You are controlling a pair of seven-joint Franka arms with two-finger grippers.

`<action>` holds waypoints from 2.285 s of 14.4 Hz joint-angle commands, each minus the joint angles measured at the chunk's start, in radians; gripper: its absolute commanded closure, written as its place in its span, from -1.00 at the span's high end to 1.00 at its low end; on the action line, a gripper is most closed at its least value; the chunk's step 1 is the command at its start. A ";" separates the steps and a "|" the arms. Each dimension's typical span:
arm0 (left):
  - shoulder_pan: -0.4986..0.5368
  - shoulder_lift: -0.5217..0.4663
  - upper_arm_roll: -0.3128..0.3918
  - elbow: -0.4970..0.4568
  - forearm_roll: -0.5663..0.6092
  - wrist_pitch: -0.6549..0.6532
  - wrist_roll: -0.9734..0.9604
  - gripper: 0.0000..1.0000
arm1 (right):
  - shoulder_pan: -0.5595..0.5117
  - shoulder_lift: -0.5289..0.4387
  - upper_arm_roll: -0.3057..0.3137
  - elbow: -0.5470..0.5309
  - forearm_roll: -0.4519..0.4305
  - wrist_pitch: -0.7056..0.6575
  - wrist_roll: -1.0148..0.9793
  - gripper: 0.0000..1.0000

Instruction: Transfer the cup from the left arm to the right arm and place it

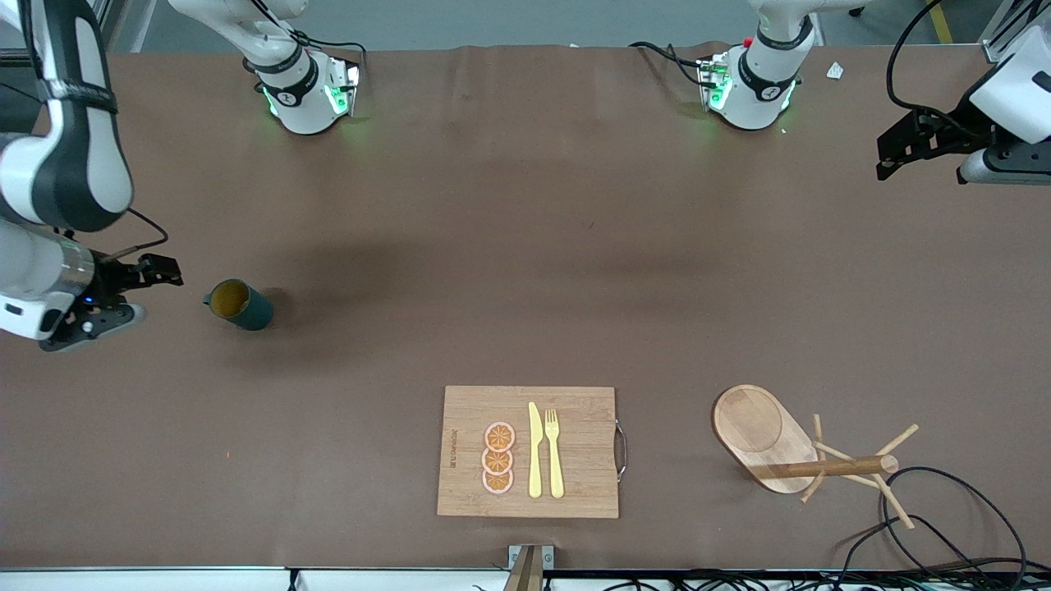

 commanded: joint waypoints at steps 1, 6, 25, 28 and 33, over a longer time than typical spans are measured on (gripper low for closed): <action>0.004 -0.020 -0.002 -0.002 0.000 -0.007 0.022 1.00 | -0.014 -0.019 0.011 0.078 0.033 -0.111 0.146 1.00; 0.004 -0.026 -0.002 -0.003 0.000 -0.032 0.021 1.00 | -0.002 -0.023 0.020 0.239 0.033 -0.316 0.239 1.00; 0.005 -0.054 -0.025 -0.014 -0.001 -0.016 0.022 1.00 | 0.022 -0.131 0.017 0.291 0.027 -0.426 0.259 1.00; 0.004 -0.061 -0.027 -0.023 -0.001 -0.016 0.022 1.00 | 0.022 -0.233 0.017 0.159 0.026 -0.355 0.256 1.00; 0.004 -0.060 -0.045 -0.014 -0.003 -0.020 0.025 1.00 | 0.027 -0.267 0.014 0.160 0.018 -0.363 0.256 1.00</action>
